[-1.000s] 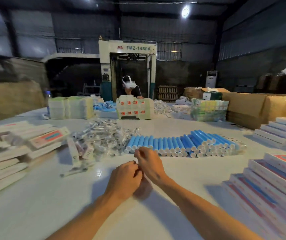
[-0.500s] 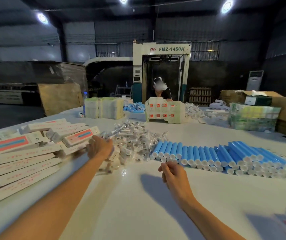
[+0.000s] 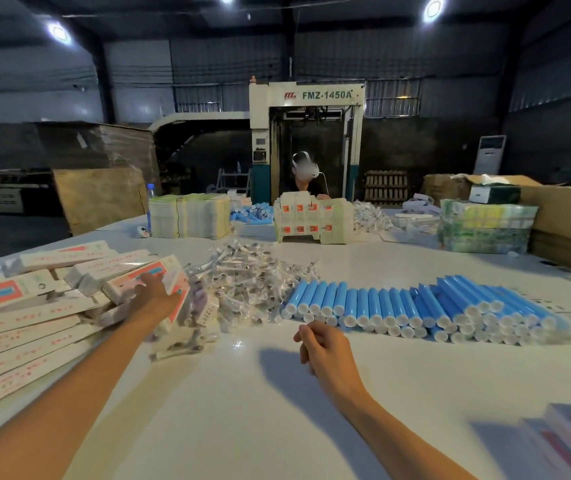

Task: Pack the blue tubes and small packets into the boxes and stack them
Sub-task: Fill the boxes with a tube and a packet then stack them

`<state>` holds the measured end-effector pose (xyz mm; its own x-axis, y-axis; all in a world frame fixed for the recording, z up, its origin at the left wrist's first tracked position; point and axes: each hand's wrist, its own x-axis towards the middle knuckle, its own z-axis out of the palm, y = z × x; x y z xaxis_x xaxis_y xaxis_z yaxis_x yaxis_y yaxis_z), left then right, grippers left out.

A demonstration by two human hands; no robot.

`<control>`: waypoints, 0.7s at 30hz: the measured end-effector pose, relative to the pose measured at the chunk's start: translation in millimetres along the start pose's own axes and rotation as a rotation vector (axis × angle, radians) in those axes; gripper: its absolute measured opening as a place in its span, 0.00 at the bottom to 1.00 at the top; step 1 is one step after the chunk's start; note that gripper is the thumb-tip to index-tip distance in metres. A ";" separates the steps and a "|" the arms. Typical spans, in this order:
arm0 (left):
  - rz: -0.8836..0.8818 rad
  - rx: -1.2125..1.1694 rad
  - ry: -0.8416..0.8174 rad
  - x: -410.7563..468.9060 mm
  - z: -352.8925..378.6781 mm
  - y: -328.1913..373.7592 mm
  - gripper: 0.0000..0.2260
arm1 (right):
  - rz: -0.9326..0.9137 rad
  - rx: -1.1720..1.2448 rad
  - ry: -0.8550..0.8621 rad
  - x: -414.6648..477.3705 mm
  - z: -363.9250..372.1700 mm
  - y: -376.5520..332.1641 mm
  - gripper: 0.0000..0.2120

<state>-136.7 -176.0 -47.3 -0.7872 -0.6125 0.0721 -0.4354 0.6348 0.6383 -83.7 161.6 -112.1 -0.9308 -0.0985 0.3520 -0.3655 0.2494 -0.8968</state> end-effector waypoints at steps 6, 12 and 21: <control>0.269 -0.308 -0.080 -57.6 -21.0 33.6 0.17 | -0.030 -0.050 -0.014 -2.2 0.6 -1.2 0.15; 0.248 -0.897 -0.563 -127.4 16.3 78.9 0.21 | -0.048 -0.070 0.048 -7.9 -1.4 -9.0 0.15; 0.225 -1.028 -0.704 -204.3 104.8 85.6 0.23 | 0.029 -0.515 0.469 34.5 -78.1 -27.2 0.05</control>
<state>-59.0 52.8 -87.8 -0.9984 0.0442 0.0353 0.0279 -0.1594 0.9868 -106.0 226.6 -54.7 -0.7997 0.3130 0.5124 -0.1860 0.6822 -0.7071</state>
